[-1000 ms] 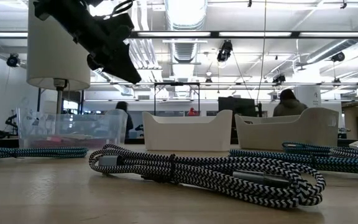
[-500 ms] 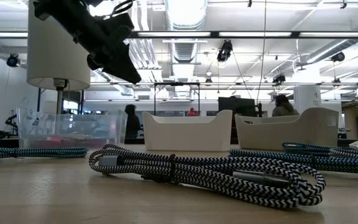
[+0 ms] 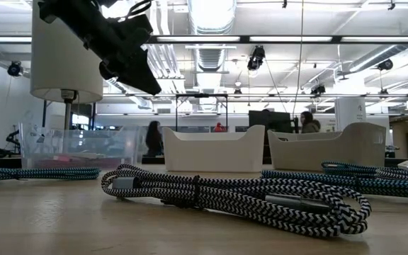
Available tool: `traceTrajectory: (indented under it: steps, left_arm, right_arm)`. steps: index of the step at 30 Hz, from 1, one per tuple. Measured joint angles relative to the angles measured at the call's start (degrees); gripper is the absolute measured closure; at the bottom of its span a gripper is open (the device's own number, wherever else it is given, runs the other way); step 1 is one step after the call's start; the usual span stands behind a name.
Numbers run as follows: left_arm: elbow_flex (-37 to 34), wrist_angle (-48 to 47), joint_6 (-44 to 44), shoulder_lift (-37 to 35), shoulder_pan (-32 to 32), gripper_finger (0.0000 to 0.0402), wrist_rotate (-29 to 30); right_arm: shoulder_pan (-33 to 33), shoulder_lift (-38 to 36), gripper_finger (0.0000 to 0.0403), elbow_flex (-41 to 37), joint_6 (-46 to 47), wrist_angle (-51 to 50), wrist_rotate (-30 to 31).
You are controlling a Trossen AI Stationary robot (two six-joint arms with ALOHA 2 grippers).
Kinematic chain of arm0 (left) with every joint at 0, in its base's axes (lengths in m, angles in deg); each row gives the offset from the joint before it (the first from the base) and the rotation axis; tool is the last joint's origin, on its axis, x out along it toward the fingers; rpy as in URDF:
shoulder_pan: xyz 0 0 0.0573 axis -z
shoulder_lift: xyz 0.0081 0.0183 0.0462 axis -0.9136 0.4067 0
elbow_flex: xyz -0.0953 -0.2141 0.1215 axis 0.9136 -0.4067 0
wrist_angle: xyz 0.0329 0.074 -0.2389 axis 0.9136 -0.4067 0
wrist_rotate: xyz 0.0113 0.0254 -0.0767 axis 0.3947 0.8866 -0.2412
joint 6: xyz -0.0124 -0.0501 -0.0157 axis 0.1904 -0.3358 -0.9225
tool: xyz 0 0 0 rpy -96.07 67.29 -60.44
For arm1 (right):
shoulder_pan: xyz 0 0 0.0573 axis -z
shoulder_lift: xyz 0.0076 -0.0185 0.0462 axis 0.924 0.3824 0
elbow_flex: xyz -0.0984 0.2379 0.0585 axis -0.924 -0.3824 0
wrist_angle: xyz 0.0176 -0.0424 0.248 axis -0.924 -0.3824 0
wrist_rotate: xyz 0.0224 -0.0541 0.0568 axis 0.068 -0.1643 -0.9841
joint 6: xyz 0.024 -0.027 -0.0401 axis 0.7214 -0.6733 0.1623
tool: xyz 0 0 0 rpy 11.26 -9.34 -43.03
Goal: Pick & Place USB Port
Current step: Put the pink patterned charger cable into the transparent bin
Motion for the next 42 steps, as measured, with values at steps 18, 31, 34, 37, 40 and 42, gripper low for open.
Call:
traceTrajectory:
  steps: [18,31,34,37,40,42]
  left_arm:
    - [-6.2,36.9,1.7,2.2,1.5,0.0293,-12.4]
    - [-4.8,61.8,6.0,21.0,1.5,0.0293,-13.0]
    - [-1.3,62.5,9.0,24.5,1.5,0.0293,-14.4]
    - [1.7,62.4,11.4,26.8,1.5,0.0293,-17.7]
    - [3.8,62.4,11.9,28.1,1.5,0.0293,-20.7]
    - [4.8,62.3,11.8,28.6,1.6,0.0293,-21.0]
  right_arm:
    - [9.2,-19.7,0.0381,-0.2,-38.2,0.7,61.4]
    - [16.9,-16.1,0.038,-0.3,-55.1,14.8,55.7]
    - [19.4,-15.4,0.038,-0.3,-60.7,20.5,48.8]
    - [22.2,-14.8,0.038,-0.3,-64.9,23.6,44.7]
    - [25.2,-14.5,0.038,-0.3,-66.5,24.5,42.7]
    - [27.1,-14.4,0.038,-0.5,-67.2,25.3,39.1]
